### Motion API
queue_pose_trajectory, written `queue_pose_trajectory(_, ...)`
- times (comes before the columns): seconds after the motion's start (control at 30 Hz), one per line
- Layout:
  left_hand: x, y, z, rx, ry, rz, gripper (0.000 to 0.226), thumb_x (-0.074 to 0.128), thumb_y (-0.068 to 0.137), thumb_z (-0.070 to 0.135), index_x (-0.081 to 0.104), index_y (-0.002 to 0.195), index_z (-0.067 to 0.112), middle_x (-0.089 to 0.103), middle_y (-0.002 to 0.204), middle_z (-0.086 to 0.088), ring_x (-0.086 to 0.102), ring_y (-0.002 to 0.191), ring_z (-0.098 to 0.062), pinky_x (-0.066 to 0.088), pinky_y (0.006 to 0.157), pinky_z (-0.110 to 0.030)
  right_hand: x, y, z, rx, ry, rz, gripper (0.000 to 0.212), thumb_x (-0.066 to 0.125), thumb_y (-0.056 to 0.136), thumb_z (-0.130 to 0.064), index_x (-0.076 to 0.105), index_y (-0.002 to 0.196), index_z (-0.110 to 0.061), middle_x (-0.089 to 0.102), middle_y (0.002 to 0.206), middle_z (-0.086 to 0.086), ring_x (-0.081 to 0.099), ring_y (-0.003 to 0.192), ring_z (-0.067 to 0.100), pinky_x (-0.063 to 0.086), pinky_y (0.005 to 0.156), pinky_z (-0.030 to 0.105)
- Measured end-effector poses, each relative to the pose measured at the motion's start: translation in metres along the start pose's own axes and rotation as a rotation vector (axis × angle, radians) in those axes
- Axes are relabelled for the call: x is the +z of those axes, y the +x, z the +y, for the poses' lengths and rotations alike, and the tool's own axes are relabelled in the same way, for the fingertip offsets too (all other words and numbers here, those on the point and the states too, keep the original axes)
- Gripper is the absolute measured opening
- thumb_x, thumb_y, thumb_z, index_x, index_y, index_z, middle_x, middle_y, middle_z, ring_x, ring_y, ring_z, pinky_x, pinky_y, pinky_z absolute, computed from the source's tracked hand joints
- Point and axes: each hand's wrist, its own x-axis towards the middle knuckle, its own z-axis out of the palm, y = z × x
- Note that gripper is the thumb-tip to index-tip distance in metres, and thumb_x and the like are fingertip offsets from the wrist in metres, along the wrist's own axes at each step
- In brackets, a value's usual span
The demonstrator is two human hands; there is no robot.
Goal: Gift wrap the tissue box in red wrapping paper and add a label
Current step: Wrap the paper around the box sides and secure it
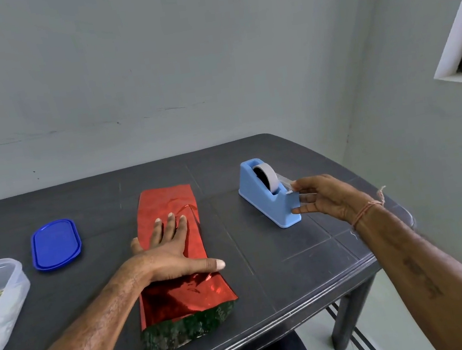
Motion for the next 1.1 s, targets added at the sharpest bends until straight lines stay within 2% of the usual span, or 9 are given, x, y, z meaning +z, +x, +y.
queue_pose_trajectory(0.13,0.0,0.001,-0.001,0.002,-0.002,-0.006,0.153,0.043,0.045,0.109,-0.028,0.156,0.032,-0.044,0.157,0.009,-0.037,0.148,-0.017,-0.018,0.117,-0.067,-0.003,-0.001,0.009,-0.016,0.029,0.006,0.024,0.071,0.093,-0.005,0.064,0.115,0.001,0.063,0.126,0.019,0.068,0.113,0.035,0.061,0.082,0.053)
queue_pose_trajectory(0.3,0.001,0.002,-0.002,0.011,-0.013,-0.009,0.158,0.039,0.038,0.112,-0.029,0.156,0.032,-0.045,0.156,0.01,-0.037,0.148,-0.017,-0.018,0.117,-0.068,-0.006,-0.006,0.027,-0.05,0.116,-0.003,0.037,0.073,0.091,-0.005,0.06,0.123,0.009,0.067,0.123,0.02,0.07,0.112,0.034,0.063,0.08,0.046)
queue_pose_trajectory(0.43,0.001,0.002,-0.002,0.009,-0.003,-0.011,0.161,0.037,0.034,0.113,-0.029,0.156,0.033,-0.045,0.156,0.01,-0.037,0.148,-0.017,-0.018,0.117,-0.067,-0.002,-0.006,0.041,-0.075,0.104,0.018,0.024,0.072,0.093,-0.012,0.064,0.108,0.006,0.069,0.116,0.018,0.071,0.106,0.03,0.065,0.075,0.042)
queue_pose_trajectory(0.6,0.001,0.002,-0.002,0.012,0.015,-0.005,0.16,0.036,0.033,0.113,-0.028,0.156,0.033,-0.043,0.158,0.011,-0.036,0.149,-0.015,-0.017,0.118,-0.066,0.004,0.004,0.071,-0.145,0.032,0.159,0.009,0.072,0.093,-0.007,0.068,0.089,0.001,0.07,0.12,0.016,0.071,0.099,0.024,0.064,0.077,0.03)
queue_pose_trajectory(0.77,-0.003,-0.001,0.0,0.002,0.016,-0.01,0.158,0.035,0.035,0.113,-0.028,0.156,0.033,-0.042,0.158,0.012,-0.036,0.149,-0.015,-0.015,0.119,-0.066,0.006,-0.003,0.084,-0.159,-0.027,0.331,0.016,0.073,0.095,-0.019,0.073,0.089,-0.004,0.075,0.107,0.017,0.071,0.091,0.02,0.062,0.09,0.038)
queue_pose_trajectory(0.87,-0.007,-0.003,-0.001,0.006,0.021,-0.023,0.155,0.022,0.034,0.114,-0.027,0.157,0.033,-0.04,0.16,0.012,-0.034,0.15,-0.015,-0.014,0.119,-0.066,0.022,-0.024,0.098,-0.311,-0.101,0.497,0.022,0.071,0.096,-0.031,0.072,0.088,-0.011,0.075,0.097,0.016,0.07,0.079,0.016,0.062,0.08,0.035)
queue_pose_trajectory(0.93,-0.009,-0.004,0.0,0.001,0.01,-0.014,0.144,0.008,0.041,0.112,-0.02,0.159,0.036,-0.033,0.163,0.013,-0.028,0.153,-0.014,-0.013,0.12,-0.064,0.039,-0.041,0.102,-0.436,-0.117,0.404,0.022,0.069,0.097,-0.033,0.071,0.095,-0.011,0.073,0.1,0.011,0.07,0.083,0.015,0.061,0.073,0.032)
queue_pose_trajectory(1.0,-0.015,-0.003,0.003,-0.018,0.006,0.028,0.113,0.001,0.068,0.1,-0.009,0.162,0.039,-0.021,0.168,0.014,-0.018,0.156,-0.014,-0.013,0.12,-0.064,0.058,-0.049,0.099,-0.456,-0.078,0.161,0.024,0.068,0.098,-0.029,0.07,0.099,-0.006,0.072,0.103,0.007,0.071,0.092,0.017,0.061,0.071,0.031)
queue_pose_trajectory(1.1,-0.024,0.001,0.001,-0.015,0.047,0.146,0.074,0.01,0.094,0.077,0.013,0.161,0.045,0.003,0.171,0.014,0.003,0.159,-0.016,-0.007,0.121,-0.065,0.085,-0.043,0.092,-0.382,-0.078,-0.121,0.03,0.066,0.1,-0.025,0.065,0.106,0.005,0.069,0.106,0.008,0.073,0.097,0.019,0.063,0.076,0.033)
